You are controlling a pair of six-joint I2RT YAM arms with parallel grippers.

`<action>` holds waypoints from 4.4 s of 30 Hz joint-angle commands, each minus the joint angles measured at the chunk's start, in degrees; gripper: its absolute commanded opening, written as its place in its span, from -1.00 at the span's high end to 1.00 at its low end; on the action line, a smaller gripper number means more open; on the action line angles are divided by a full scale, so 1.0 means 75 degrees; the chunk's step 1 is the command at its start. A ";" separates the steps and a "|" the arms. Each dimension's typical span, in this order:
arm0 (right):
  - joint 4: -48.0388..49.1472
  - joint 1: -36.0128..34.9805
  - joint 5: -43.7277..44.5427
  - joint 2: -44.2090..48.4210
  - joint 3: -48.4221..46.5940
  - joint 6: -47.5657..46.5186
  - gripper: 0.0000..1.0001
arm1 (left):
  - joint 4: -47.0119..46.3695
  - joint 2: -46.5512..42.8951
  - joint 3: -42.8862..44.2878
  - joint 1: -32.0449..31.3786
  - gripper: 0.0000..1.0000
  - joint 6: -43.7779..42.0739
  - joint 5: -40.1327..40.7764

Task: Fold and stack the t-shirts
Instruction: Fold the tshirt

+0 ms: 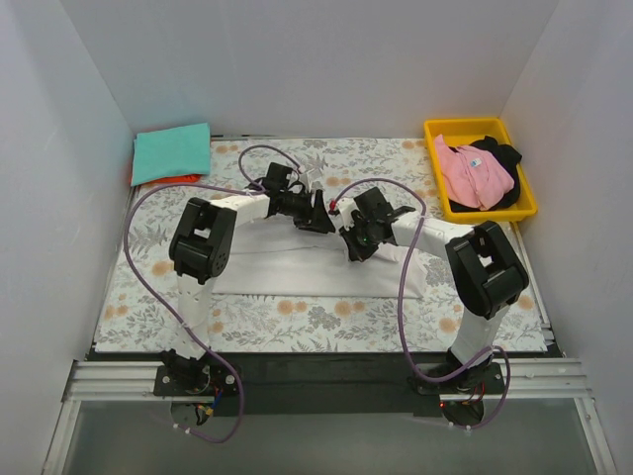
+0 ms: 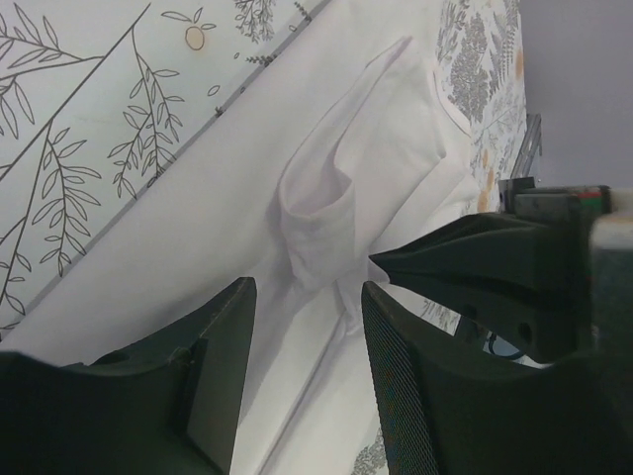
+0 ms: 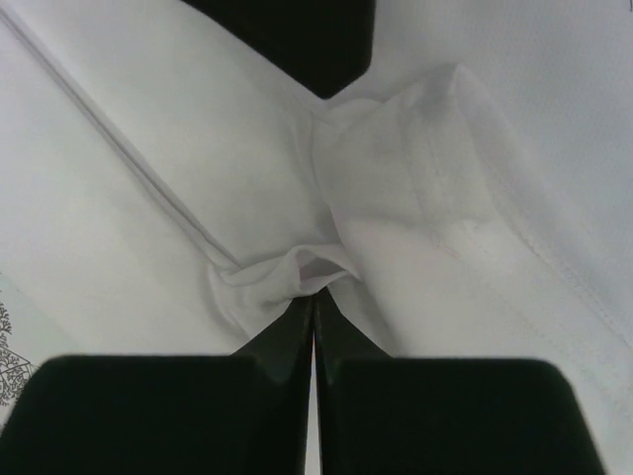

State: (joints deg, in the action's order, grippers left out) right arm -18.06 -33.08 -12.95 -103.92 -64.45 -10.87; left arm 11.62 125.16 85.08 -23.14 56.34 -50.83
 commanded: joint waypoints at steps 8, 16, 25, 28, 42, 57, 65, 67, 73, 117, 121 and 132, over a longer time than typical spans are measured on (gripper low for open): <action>0.0721 -0.0253 -0.0066 0.0250 0.0155 0.0020 0.97 | -0.0037 0.0292 0.0375 -0.0196 0.11 0.0199 -0.0043; 0.0944 -0.0288 -0.0007 0.0110 0.0319 0.0009 0.97 | -0.0037 0.0690 0.0785 -0.0314 0.26 0.0316 -0.0219; 0.0851 -0.0288 0.0039 0.0274 0.0565 -0.0320 0.97 | -0.0037 0.0621 0.1019 -0.0361 0.98 0.0375 -0.0570; 0.0804 -0.0288 0.0156 0.0297 0.0554 -0.0366 0.97 | -0.0072 0.0422 0.0950 -0.0361 1.00 0.0364 -0.0991; -0.0672 0.1010 -0.3147 0.2535 0.0167 -0.0624 0.72 | -0.0307 -0.0329 -0.0140 -0.0443 1.00 -0.0514 -0.1824; -0.1914 0.2921 -0.2233 0.0020 -0.2350 -0.0310 0.35 | 0.0982 -0.0646 -0.0235 -0.0724 1.00 -0.3456 -0.0899; -0.2665 0.3157 -0.2844 -0.0909 -0.2869 -0.0507 0.10 | 0.1322 -0.0400 0.0094 -0.0747 1.00 -0.3902 -0.0653; -0.2736 0.3157 -0.2844 -0.1097 -0.2868 -0.0519 0.13 | 0.1322 -0.0388 0.0152 -0.0747 1.00 -0.3937 -0.0618; -0.2759 0.3157 -0.2586 -0.1472 -0.2868 -0.0495 0.08 | 0.1369 -0.0411 0.0141 -0.0747 1.00 -0.4007 -0.0629; -0.4328 0.1599 -0.3031 0.0590 -0.0079 -0.3682 0.96 | 0.0653 -0.1888 -0.0328 0.0213 0.12 -0.2168 0.0203; -0.4868 0.1341 -0.3054 0.0695 -0.0290 -0.3999 0.78 | 0.1343 -0.1759 -0.0071 0.0599 0.11 -0.2167 0.0156; -0.4553 0.1868 -0.2120 0.0509 -0.1778 -0.2021 0.42 | 0.3945 -0.1689 0.0597 0.0940 0.14 -0.4602 0.2299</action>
State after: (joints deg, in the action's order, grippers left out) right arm -53.84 -18.20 -33.52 -100.62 -75.46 -32.60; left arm 33.01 114.02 87.20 -16.03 30.13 -39.92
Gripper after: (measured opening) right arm 0.303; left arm 0.435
